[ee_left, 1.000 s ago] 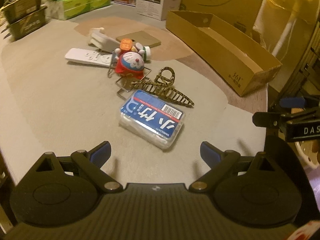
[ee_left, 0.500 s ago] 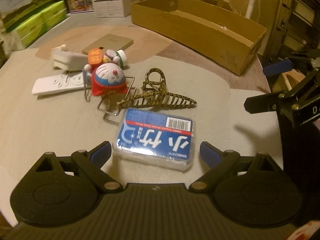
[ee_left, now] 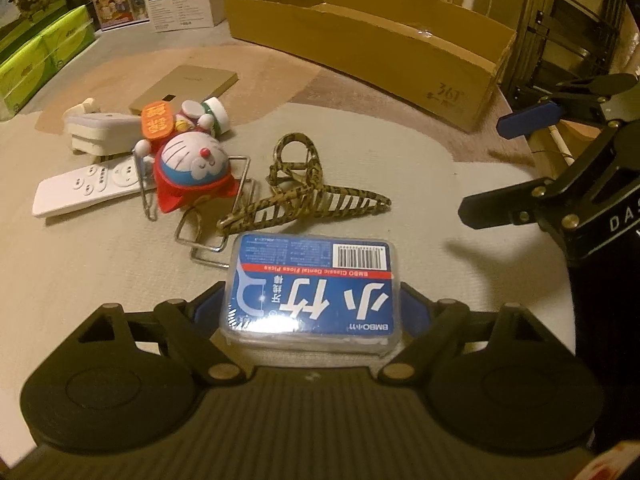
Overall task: Organize rigid objects
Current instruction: 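Lower the right tool onto the gold claw hair clip and grasp it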
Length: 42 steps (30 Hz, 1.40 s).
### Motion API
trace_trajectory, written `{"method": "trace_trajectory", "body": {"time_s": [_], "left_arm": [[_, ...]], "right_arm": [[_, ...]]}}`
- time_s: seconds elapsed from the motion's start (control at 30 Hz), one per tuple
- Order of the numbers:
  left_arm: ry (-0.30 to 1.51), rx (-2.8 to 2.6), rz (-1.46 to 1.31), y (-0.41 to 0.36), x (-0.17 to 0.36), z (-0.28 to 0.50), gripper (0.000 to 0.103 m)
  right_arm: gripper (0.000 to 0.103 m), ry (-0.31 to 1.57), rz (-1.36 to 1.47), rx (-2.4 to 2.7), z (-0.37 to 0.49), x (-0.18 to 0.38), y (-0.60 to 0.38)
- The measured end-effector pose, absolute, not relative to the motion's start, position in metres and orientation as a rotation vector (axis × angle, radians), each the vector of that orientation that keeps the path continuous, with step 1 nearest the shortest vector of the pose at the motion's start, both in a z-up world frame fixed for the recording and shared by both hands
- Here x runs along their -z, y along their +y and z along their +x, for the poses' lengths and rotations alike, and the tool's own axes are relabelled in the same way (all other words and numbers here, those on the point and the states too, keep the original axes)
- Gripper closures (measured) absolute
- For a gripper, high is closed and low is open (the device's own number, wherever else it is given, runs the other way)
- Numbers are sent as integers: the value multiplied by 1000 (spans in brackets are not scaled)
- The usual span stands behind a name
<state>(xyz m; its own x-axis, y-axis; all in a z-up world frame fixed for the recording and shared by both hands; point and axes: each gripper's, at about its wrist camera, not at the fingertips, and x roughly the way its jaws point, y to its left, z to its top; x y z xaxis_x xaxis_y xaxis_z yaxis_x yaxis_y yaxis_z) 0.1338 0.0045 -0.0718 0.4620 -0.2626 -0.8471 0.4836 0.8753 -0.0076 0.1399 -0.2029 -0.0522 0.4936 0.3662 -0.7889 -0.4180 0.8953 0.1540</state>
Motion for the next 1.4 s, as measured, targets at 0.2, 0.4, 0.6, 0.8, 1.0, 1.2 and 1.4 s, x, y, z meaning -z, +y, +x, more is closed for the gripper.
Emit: {"method": "trace_trajectory", "body": {"time_s": [0.2,0.4,0.6,0.8,1.0,1.2,1.4], "left_arm": [[989,385,199,18,70,120,18],[965,267,131,41,66,103,18],[936,192,76,60,58,98,18],[930,173,58,67,58,99,18],[932,173,48,66,59,100,18],[932,178,45,64,60,99,18],[930,179,47,59,57,94,18]], "right_arm": [[1,933,-45,-505,145,51,-194],[4,929,48,-552,156,48,-180],[28,920,56,-618,168,51,-153],[49,912,-62,-663,179,64,-126],[69,914,-189,-706,182,77,-110],[81,888,-266,-733,178,76,-106],[95,874,-261,-732,171,73,-109]]}}
